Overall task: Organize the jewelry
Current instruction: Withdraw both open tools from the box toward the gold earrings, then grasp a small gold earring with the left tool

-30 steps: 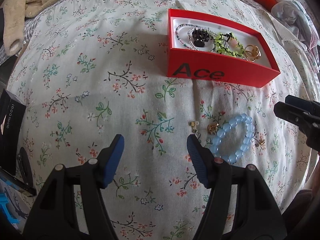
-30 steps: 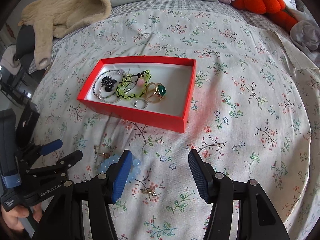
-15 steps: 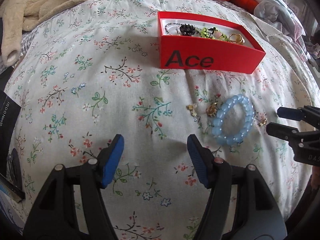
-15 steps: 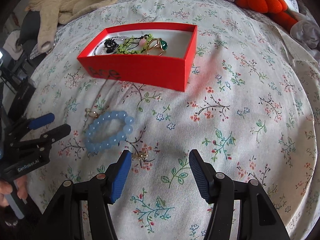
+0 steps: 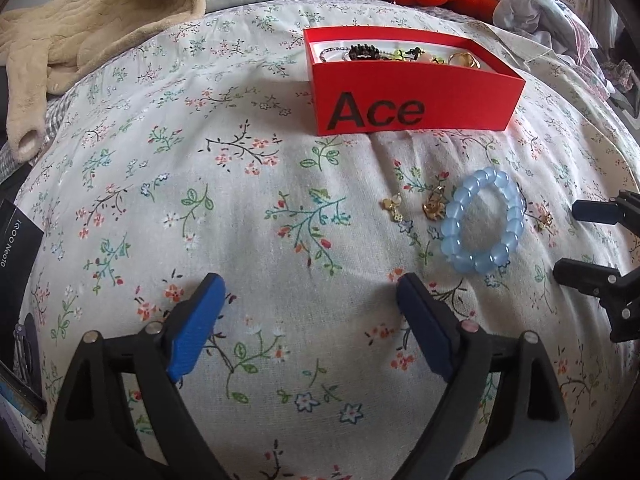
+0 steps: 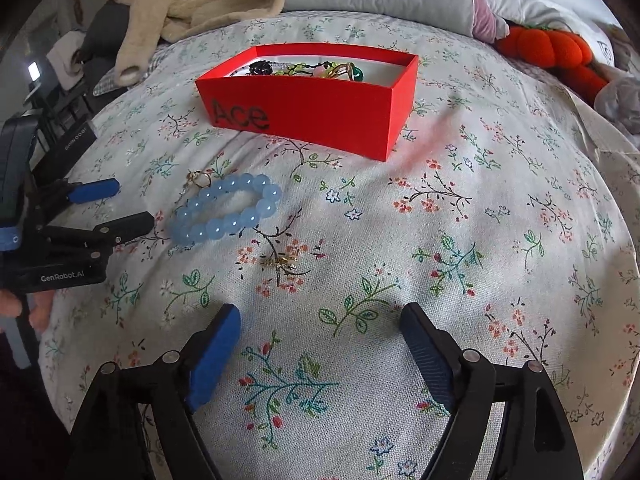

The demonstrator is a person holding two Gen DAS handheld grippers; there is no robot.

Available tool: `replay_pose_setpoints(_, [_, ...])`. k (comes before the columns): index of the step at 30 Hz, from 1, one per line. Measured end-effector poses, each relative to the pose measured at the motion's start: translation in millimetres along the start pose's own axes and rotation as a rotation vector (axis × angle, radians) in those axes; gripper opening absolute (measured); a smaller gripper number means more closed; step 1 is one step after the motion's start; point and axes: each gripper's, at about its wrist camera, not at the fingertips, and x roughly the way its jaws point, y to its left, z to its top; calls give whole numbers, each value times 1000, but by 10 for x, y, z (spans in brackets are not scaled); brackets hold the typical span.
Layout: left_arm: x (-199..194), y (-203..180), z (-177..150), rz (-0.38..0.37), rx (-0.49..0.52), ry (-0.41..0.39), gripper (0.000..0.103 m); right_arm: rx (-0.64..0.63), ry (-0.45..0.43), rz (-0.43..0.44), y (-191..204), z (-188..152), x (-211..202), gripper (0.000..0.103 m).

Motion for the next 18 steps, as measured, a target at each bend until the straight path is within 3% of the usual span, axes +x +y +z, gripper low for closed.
replay_pose_setpoints(8, [87, -91, 118, -25, 26, 4, 86, 8, -12, -12, 2, -1, 31, 90])
replay_pose_setpoints(13, [84, -188, 167, -66, 59, -1, 67, 37, -14, -25, -47, -23, 50, 100])
replay_pose_setpoints(18, [105, -202, 229, -111, 54, 3, 55, 40, -4, -27, -48, -11, 51, 101])
